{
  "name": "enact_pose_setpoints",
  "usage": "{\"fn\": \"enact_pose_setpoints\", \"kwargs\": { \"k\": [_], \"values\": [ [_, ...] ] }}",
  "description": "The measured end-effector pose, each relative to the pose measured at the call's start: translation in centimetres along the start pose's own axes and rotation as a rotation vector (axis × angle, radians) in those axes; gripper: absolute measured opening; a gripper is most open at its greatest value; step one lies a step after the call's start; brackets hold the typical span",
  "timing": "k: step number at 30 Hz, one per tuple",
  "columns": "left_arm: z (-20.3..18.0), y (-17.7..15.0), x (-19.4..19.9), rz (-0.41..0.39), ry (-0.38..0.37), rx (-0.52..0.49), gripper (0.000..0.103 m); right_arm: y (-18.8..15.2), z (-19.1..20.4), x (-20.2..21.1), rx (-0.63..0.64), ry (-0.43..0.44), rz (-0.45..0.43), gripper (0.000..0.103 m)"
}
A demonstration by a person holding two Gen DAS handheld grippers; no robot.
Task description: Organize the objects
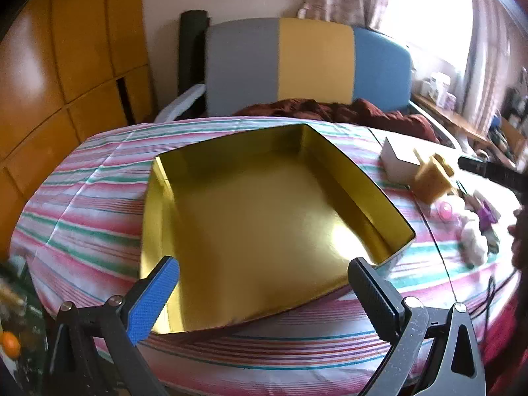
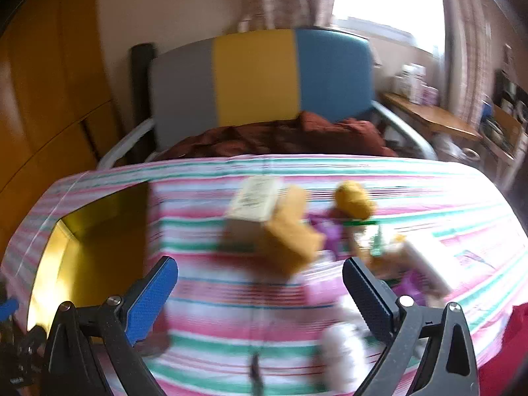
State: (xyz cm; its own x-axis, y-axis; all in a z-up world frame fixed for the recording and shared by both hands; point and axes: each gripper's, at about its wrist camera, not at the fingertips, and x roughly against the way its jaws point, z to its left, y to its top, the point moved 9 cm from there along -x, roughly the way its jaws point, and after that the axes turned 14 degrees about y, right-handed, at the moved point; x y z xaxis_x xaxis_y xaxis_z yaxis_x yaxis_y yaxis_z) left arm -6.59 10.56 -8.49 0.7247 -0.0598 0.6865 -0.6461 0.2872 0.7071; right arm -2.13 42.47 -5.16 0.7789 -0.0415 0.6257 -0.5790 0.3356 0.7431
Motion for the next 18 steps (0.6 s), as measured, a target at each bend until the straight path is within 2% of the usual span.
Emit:
{"fn": "enact_pose_setpoints", "kwargs": {
  "k": [6,10,14,18],
  "values": [
    [-2.8,2.0,0.2,-0.012,-0.126,-0.02,0.103,2.7,-7.0,1.3,-0.074,-0.1,-0.05,0.102],
    [-5.2,4.1,0.3,-0.05,-0.17,-0.058,0.103,3.3,-10.9,1.3,-0.111,-0.134,-0.067,0.102],
    [-7.6,6.1,-0.4,-0.044,-0.199,-0.088,0.103,2.7,-13.2,0.6,-0.213,-0.075,-0.069,0.102],
    [-10.5,7.9,-0.8,-0.031,-0.249,-0.117,0.103,2.4,-13.7,0.1,-0.277,-0.019,-0.058,0.102]
  ]
}}
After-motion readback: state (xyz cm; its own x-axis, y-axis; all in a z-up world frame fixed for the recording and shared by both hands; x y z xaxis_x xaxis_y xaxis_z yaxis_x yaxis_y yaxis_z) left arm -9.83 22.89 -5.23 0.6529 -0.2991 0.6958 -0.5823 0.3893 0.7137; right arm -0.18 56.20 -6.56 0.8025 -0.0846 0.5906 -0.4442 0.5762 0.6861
